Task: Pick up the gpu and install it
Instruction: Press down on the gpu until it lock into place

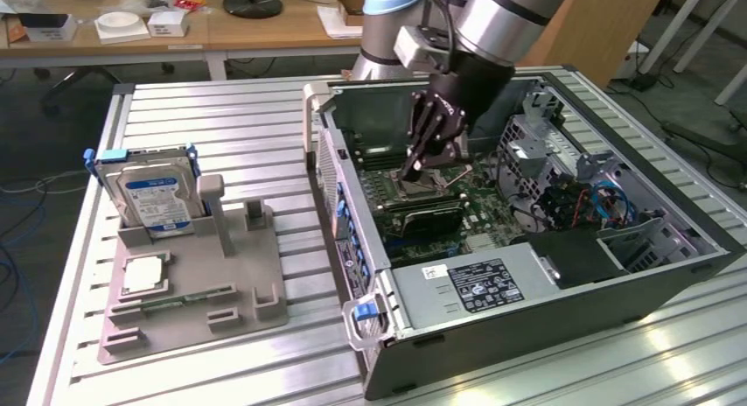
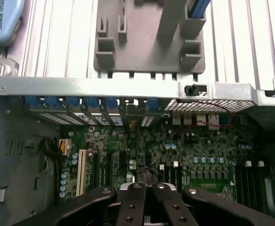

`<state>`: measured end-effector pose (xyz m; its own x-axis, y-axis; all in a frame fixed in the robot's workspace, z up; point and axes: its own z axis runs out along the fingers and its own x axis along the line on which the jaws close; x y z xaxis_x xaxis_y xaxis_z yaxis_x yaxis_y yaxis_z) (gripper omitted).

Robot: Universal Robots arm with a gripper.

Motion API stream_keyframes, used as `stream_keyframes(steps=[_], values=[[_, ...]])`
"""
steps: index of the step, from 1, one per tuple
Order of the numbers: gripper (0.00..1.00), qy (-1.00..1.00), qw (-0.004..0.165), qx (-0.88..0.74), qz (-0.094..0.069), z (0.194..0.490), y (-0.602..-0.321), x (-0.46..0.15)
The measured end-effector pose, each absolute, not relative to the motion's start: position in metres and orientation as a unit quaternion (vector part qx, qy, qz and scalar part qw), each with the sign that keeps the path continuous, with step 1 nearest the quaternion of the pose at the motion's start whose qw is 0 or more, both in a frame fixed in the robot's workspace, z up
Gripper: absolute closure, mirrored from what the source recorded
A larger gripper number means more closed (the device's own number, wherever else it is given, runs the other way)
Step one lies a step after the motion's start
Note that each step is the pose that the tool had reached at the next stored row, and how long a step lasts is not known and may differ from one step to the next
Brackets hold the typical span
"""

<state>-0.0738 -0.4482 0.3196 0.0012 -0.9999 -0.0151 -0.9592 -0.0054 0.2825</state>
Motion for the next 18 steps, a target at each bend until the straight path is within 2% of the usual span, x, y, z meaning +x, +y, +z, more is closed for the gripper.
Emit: stream_keyframes(steps=[4, 18], values=[[0.9, -0.697, 0.109, 0.699, -0.119, 0.315, -0.448, -0.071], [0.9, -0.696, 0.116, 0.698, -0.127, 0.3, -0.448, -0.095]])
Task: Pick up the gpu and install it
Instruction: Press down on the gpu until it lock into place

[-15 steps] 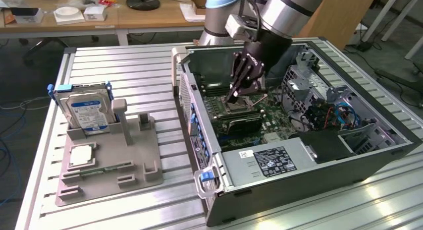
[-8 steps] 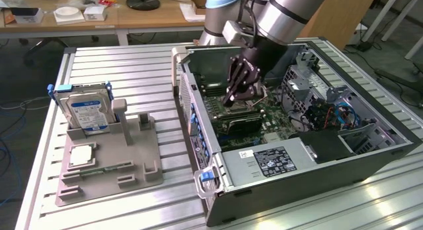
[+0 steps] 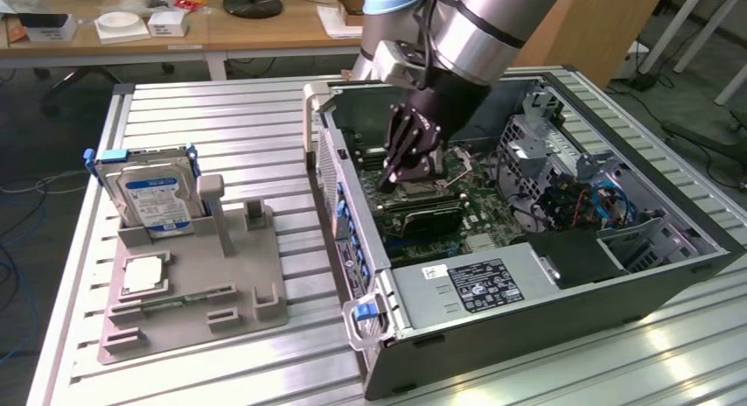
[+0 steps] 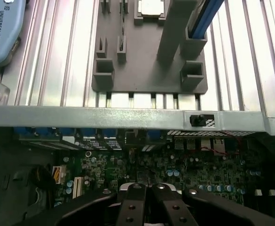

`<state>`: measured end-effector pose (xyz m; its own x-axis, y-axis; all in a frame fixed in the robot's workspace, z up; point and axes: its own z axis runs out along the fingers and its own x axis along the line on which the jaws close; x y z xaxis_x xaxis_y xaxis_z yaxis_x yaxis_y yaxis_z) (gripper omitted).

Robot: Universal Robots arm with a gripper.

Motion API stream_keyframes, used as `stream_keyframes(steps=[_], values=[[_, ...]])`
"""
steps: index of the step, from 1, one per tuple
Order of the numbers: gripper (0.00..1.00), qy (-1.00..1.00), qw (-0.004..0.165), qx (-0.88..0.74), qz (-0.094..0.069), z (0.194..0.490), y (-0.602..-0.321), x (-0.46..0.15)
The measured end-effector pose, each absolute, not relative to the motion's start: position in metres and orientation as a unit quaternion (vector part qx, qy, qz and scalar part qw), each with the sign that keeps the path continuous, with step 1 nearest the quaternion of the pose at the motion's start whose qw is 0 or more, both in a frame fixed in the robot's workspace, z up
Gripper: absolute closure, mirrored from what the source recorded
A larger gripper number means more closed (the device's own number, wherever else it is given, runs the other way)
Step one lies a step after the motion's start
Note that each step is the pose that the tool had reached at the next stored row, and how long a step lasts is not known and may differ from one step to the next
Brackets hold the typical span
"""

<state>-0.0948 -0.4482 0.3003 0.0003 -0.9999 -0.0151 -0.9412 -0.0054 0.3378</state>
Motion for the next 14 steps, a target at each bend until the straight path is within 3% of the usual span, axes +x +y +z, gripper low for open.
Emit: stream_keyframes(steps=[7, 14], values=[[0.9, -0.694, 0.127, 0.695, -0.138, 0.294, -0.448, -0.097], [0.9, -0.694, 0.129, 0.694, -0.139, 0.288, -0.444, -0.102]])
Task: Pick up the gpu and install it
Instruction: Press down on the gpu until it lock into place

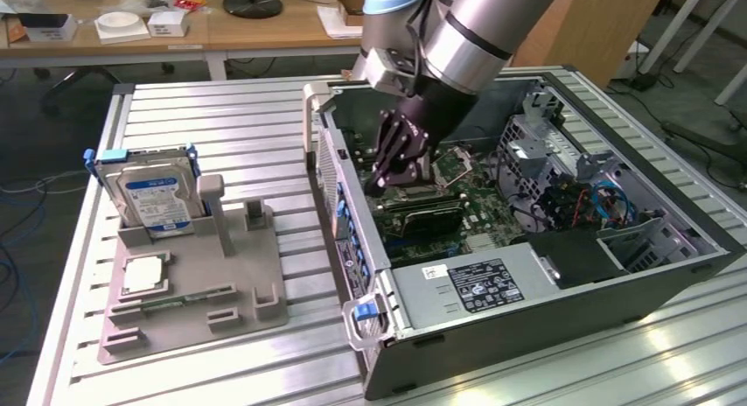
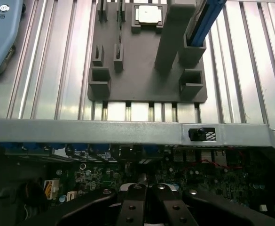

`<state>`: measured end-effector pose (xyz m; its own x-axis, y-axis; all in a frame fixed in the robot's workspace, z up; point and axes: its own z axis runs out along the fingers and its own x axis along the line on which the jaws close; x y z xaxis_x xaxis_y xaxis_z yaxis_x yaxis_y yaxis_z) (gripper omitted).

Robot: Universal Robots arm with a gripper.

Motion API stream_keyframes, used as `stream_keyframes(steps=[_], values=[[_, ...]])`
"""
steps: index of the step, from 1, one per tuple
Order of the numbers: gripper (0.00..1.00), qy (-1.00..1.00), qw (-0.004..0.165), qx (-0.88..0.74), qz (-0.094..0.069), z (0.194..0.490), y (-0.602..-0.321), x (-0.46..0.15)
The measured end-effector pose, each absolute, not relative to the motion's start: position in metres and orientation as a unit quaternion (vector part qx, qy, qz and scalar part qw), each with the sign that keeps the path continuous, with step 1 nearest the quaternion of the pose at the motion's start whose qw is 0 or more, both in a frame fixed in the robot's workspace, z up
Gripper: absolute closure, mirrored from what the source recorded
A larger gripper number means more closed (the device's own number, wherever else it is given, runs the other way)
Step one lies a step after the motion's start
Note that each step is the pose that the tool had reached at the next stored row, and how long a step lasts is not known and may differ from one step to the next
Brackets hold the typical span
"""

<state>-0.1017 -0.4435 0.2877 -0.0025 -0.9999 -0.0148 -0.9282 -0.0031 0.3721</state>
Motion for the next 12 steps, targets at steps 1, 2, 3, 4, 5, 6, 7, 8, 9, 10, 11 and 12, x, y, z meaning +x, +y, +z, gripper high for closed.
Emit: stream_keyframes(steps=[1, 2, 3, 4, 5, 6, 7, 8, 9, 10, 11, 12], values=[[0.9, -0.694, 0.129, 0.694, -0.139, 0.2863, -0.443, -0.1025], [0.9, -0.694, 0.129, 0.694, -0.139, 0.2848, -0.4413, -0.1027], [0.9, -0.694, 0.129, 0.694, -0.139, 0.2837, -0.44, -0.1029], [0.9, -0.694, 0.129, 0.694, -0.139, 0.283, -0.4393, -0.1034], [0.9, -0.695, 0.129, 0.694, -0.139, 0.2824, -0.4384, -0.1035], [0.9, -0.694, 0.129, 0.694, -0.139, 0.282, -0.4381, -0.1036], [0.9, -0.694, 0.129, 0.694, -0.139, 0.282, -0.4381, -0.104], [0.9, -0.694, 0.129, 0.694, -0.139, 0.2819, -0.4381, -0.1046], [0.9, -0.694, 0.129, 0.694, -0.139, 0.2818, -0.4381, -0.1059], [0.9, -0.694, 0.129, 0.694, -0.139, 0.2818, -0.438, -0.1069], [0.9, -0.694, 0.129, 0.694, -0.139, 0.2818, -0.438, -0.1071], [0.9, -0.694, 0.129, 0.694, -0.139, 0.2818, -0.438, -0.1071]])
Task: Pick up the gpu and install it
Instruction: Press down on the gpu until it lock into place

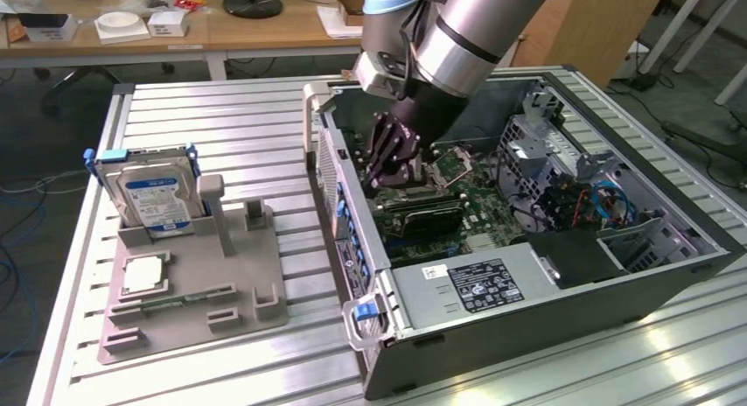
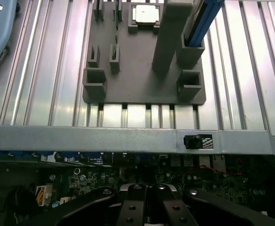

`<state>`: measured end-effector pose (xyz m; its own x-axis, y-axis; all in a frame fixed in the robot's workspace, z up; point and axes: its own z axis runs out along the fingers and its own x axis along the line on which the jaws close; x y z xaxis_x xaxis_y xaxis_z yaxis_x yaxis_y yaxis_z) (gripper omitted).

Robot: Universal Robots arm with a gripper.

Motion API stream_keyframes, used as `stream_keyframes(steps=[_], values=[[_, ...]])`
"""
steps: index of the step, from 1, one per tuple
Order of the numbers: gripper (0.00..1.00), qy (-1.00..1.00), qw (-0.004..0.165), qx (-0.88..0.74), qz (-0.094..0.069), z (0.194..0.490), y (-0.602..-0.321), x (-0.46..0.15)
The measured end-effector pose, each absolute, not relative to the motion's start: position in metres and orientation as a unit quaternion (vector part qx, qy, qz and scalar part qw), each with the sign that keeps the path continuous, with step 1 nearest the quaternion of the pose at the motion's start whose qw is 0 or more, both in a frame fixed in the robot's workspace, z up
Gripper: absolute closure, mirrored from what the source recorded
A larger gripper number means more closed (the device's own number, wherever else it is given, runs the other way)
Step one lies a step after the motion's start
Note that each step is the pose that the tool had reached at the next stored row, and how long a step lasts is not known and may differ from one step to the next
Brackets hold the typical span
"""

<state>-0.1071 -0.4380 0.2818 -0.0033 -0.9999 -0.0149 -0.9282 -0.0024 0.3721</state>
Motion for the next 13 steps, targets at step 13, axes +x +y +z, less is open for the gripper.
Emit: stream_keyframes(steps=[13], values=[[0.9, -0.694, 0.129, 0.694, -0.139, 0.2818, -0.4439, -0.1073]])
